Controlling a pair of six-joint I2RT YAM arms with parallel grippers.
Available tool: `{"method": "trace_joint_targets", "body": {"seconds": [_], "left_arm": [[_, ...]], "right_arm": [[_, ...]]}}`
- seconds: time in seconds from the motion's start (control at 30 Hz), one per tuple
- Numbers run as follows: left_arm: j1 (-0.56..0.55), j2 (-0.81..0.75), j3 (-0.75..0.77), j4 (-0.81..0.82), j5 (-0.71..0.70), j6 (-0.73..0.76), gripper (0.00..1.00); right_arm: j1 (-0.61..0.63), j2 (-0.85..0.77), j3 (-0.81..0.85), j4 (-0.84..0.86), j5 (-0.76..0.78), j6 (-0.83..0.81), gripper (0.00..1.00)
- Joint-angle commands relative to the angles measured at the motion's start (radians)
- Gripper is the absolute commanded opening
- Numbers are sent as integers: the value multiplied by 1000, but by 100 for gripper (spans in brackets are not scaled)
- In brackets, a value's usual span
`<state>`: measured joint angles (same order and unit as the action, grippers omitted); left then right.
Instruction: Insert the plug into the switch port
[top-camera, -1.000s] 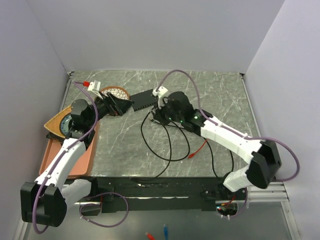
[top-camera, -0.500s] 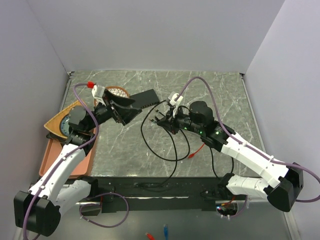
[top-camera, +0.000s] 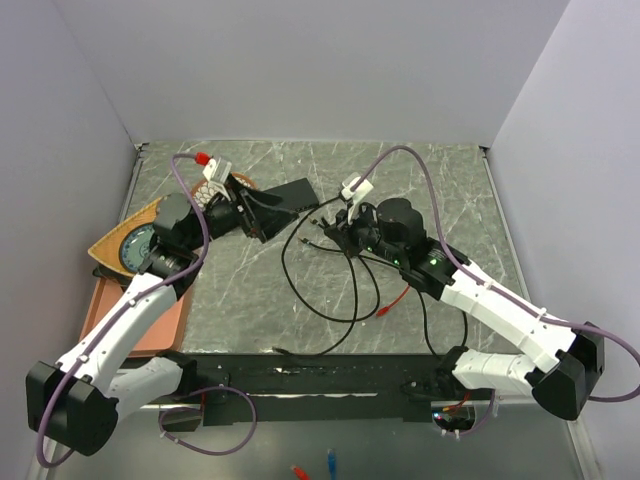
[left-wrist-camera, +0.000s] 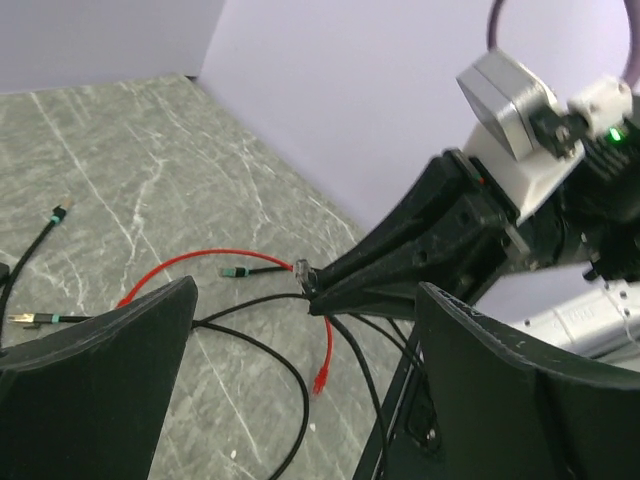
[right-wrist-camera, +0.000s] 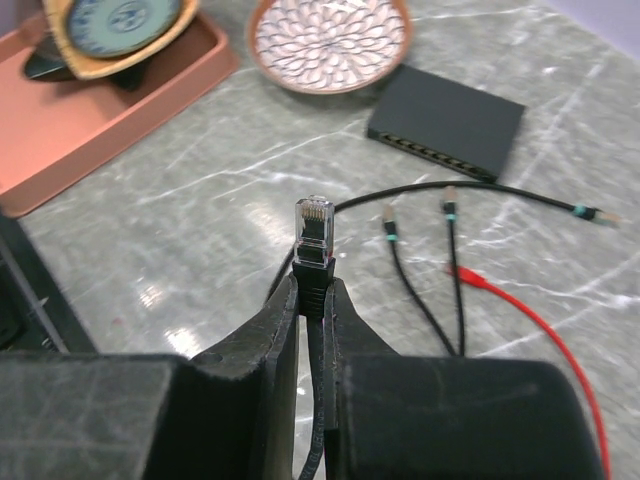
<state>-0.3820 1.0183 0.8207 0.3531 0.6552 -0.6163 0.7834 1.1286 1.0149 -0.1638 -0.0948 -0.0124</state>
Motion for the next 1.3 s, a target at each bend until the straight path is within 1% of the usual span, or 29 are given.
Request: {"method": "trace_joint_targets", "body": {"seconds": [0.0, 0.07, 0.17, 0.27, 0.3, 0.33, 0.43, 0.6, 0.63, 0.7, 0.77, 0.8, 0.9, 1.0, 1.17, 1.27], "left_arm": [[-17, 26, 101, -107, -104, 7, 97], [-29, 43, 124, -131, -106, 12, 96], [-43, 69, 161, -184, -147, 7, 92], [-51, 104, 201, -218, -169, -11, 87], [-51, 115, 215, -253, -167, -17, 85], [-55, 138, 228, -272, -167, -22, 83], [-63, 179, 279, -336, -164, -26, 81], [-75, 227, 336, -405, -167, -28, 78], [-78, 247, 354, -439, -167, -23, 78], [-81, 276, 363, -451, -155, -20, 78], [-83, 296, 373, -447, -128, -20, 75], [-84, 311, 373, -442, -105, -23, 72], [-92, 335, 385, -448, -103, -20, 70], [-104, 354, 402, -468, -120, -11, 70], [-107, 358, 394, -433, -114, -26, 67], [-110, 353, 390, -405, -111, -40, 51]], "right_arm": [[33, 14, 73, 1, 133, -3, 0], [46, 26, 80, 0, 161, -9, 0], [83, 49, 102, -6, 245, -18, 0], [141, 88, 131, -20, 366, -47, 0], [157, 97, 140, -14, 413, -61, 0], [192, 115, 148, -14, 491, -72, 0], [229, 151, 172, -8, 614, -103, 0], [266, 198, 212, 0, 720, -136, 0], [267, 204, 217, 1, 727, -146, 0], [270, 214, 225, 7, 738, -152, 0], [277, 223, 231, 13, 760, -161, 0], [277, 235, 237, 14, 767, -165, 0], [281, 252, 254, -2, 791, -164, 0], [284, 249, 251, 6, 767, -169, 0], [292, 260, 261, -6, 764, -172, 0], [294, 260, 255, -3, 754, -173, 0]]}}
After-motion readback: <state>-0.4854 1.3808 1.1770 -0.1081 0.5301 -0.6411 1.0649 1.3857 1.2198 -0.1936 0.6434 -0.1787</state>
